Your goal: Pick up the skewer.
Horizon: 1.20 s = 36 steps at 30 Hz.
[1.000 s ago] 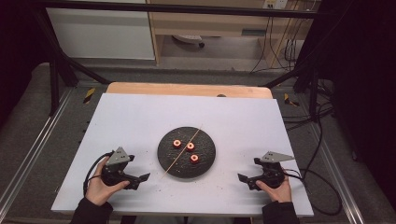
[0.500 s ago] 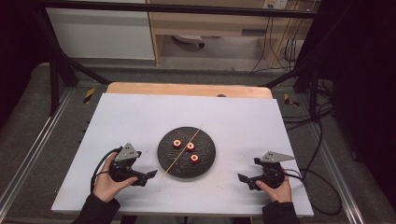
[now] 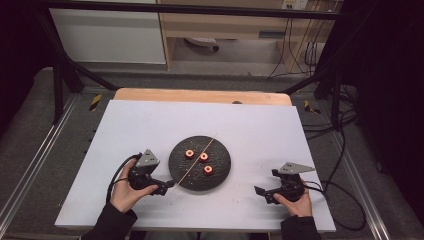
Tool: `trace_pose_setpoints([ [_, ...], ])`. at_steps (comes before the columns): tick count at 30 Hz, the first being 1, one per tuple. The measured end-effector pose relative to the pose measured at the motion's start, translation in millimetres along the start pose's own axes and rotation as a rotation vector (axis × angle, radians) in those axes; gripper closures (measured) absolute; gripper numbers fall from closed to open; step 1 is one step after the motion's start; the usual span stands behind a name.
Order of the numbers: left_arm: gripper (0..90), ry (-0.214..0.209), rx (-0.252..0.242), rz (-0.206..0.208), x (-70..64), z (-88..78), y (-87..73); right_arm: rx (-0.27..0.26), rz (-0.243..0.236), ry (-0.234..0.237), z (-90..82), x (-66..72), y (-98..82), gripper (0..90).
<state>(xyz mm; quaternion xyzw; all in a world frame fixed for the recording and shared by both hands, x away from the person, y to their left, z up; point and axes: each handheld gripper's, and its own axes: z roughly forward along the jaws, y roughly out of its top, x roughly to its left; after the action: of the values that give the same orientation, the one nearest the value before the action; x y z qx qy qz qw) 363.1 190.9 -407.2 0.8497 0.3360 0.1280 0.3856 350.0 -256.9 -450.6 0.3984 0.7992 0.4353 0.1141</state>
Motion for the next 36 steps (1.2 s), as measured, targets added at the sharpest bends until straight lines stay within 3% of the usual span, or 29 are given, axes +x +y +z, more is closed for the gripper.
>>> trace_pose_setpoints([
  [22,15.2,0.005,0.081,0.001,-10.6,29.2,25.4,0.005,0.003,0.003,0.6,0.3,-0.2,0.6],
  [36,31.0,0.025,0.139,0.018,-17.7,49.4,38.8,0.007,0.002,0.004,0.6,0.2,-0.2,0.6],
])
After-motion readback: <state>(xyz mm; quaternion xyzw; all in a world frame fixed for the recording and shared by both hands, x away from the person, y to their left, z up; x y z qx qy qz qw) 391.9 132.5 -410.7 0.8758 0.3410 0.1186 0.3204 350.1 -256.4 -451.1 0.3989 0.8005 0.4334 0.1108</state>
